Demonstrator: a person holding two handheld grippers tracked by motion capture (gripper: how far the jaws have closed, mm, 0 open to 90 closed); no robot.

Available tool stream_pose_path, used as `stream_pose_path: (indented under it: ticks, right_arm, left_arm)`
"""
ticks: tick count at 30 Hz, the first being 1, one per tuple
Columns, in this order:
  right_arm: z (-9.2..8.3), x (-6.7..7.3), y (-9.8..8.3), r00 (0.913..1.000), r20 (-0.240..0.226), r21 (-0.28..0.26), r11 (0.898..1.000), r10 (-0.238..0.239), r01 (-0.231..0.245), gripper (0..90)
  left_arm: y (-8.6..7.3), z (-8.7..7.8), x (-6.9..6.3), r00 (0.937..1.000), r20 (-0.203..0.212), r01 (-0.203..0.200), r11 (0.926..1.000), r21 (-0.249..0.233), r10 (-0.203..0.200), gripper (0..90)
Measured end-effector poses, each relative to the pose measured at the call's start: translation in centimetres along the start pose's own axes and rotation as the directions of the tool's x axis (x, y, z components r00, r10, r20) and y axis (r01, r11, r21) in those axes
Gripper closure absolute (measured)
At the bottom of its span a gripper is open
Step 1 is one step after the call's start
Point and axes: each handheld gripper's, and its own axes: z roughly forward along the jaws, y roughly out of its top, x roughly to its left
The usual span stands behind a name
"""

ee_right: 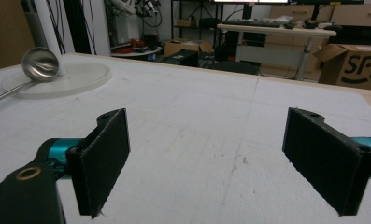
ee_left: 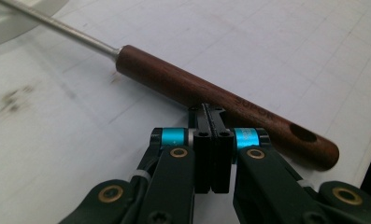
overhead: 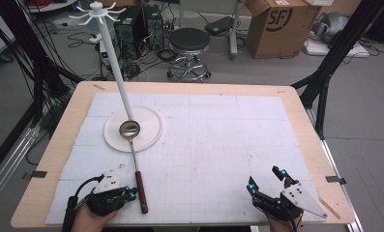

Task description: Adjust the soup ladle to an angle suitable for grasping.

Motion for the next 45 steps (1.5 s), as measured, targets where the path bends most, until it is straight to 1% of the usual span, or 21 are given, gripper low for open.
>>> stream_pose_path:
  ticks: [1, 2, 4, 5, 7, 9, 11, 12, 15, 17, 20, 21, 28, 34, 35, 36, 38, 39, 41, 44, 45]
  right_arm:
    - [0.0, 0.0, 0.0, 1.0, 0.0, -0.002, 1.0, -0.001, 0.001, 14.2]
    - [0.0, 0.0, 0.0, 1.0, 0.0, -0.002, 1.0, -0.001, 0.001, 14.2]
    - [0.0, -0.1, 0.0, 1.0, 0.004, -0.005, 1.0, -0.002, 0.002, 14.2]
    - [-0.1, -0.1, 0.0, 1.0, 0.003, -0.003, 1.0, 0.005, -0.005, 14.2]
    - [-0.1, -0.1, 0.0, 0.9999, 0.008, -0.007, 1.0, 0.007, -0.007, 14.2]
    - [-0.1, -0.2, 0.0, 1.0, 0.006, -0.007, 1.0, 0.007, -0.007, 14.2]
    - [-0.1, -0.2, 0.0, 1.0, 0.004, -0.012, 1.0, 0.004, -0.004, 14.2]
    - [-0.1, -0.2, 0.0, 1.0, 0.003, -0.008, 1.0, 0.008, -0.008, 14.2]
    - [0.0, -0.2, 0.0, 1.0, 0.003, -0.008, 1.0, 0.007, -0.007, 14.3]
    - [0.0, -0.2, 0.0, 1.0, 0.003, -0.007, 1.0, 0.007, -0.007, 14.2]
    - [0.0, -0.2, 0.0, 1.0, 0.004, -0.006, 1.0, 0.006, -0.006, 14.2]
    - [0.0, -0.2, 0.0, 1.0, 0.004, -0.005, 1.0, 0.007, -0.007, 14.2]
    - [0.0, -0.2, -0.1, 0.9999, 0.007, -0.003, 1.0, 0.008, -0.008, 14.2]
    - [0.0, -0.2, -0.1, 0.9999, 0.005, -0.003, 1.0, 0.009, -0.009, 14.2]
    - [0.0, -0.2, 0.0, 0.9999, 0.005, -0.002, 1.0, 0.009, -0.009, 14.2]
    - [0.0, -0.2, 0.0, 0.9999, 0.005, -0.001, 1.0, 0.009, -0.009, 14.2]
    - [0.0, -0.2, 0.0, 1.0, 0.007, -0.009, 1.0, 0.007, -0.007, 14.2]
    - [0.0, -0.3, 0.0, 1.0, 0.006, -0.008, 1.0, 0.008, -0.008, 14.2]
    - [0.0, -0.3, 0.0, 0.9999, 0.008, -0.009, 1.0, 0.011, -0.01, 14.2]
    - [0.0, -0.3, 0.0, 0.9999, 0.002, -0.01, 1.0, 0.013, -0.013, 14.3]
    - [0.1, -0.4, 0.0, 1.0, 0.004, -0.012, 1.0, 0.006, -0.006, 14.2]
  left_arm:
    - [0.7, 0.9, -0.3, 0.9996, 0.02, -0.018, 0.9998, 0.005, 0.018, 89.7]
    - [0.7, 0.9, -0.3, 0.9996, 0.02, -0.018, 0.9998, 0.005, 0.018, 89.7]
    - [1.4, 1.7, -0.5, 0.9987, 0.038, -0.033, 0.9993, 0.017, 0.032, 89.6]
    - [1.7, 2.0, -0.6, 0.998, 0.051, -0.039, 0.999, 0.021, 0.038, 89.6]
    - [2.6, 3.0, -0.8, 0.9958, 0.065, -0.066, 0.9974, 0.029, 0.064, 89.6]
    - [2.8, 3.2, -0.8, 0.9953, 0.068, -0.07, 0.9971, 0.03, 0.068, 89.6]
    - [3.2, 3.7, -0.9, 0.9935, 0.068, -0.094, 0.9951, 0.033, 0.091, 89.6]
    - [3.3, 3.8, -0.9, 0.9931, 0.071, -0.096, 0.9949, 0.031, 0.094, 89.6]
    - [3.6, 4.3, -0.6, 0.9922, 0.094, -0.085, 0.9961, 0.026, 0.082, 89.6]
    - [3.8, 4.5, -0.6, 0.9911, 0.102, -0.088, 0.9957, 0.029, 0.085, 89.6]
    - [4.2, 5.0, -0.6, 0.9894, 0.108, -0.103, 0.9938, 0.041, 0.098, 89.6]
    - [4.6, 5.3, -0.6, 0.9881, 0.11, -0.114, 0.9925, 0.046, 0.108, 89.6]
    - [5.7, 6.5, -0.7, 0.9838, 0.126, -0.135, 0.9893, 0.056, 0.127, 89.6]
    - [6.7, 7.7, -1.0, 0.9816, 0.134, -0.144, 0.9878, 0.059, 0.135, 89.6]
    - [7.2, 8.2, -1.3, 0.9799, 0.137, -0.155, 0.9859, 0.063, 0.145, 89.6]
    - [7.2, 8.2, -1.3, 0.9799, 0.137, -0.155, 0.9859, 0.063, 0.145, 89.6]
    - [7.7, 8.7, -1.7, 0.9794, 0.136, -0.159, 0.9848, 0.069, 0.149, 89.6]
    - [8.2, 9.3, -1.9, 0.9788, 0.134, -0.166, 0.9836, 0.071, 0.155, 89.6]
    - [8.4, 9.6, -2.0, 0.9784, 0.129, -0.172, 0.9823, 0.075, 0.161, 89.6]
    - [8.9, 10.2, -2.0, 0.9788, 0.128, -0.17, 0.9823, 0.077, 0.16, 89.5]
    - [9.3, 10.6, -1.9, 0.9789, 0.129, -0.169, 0.9827, 0.076, 0.159, 89.6]
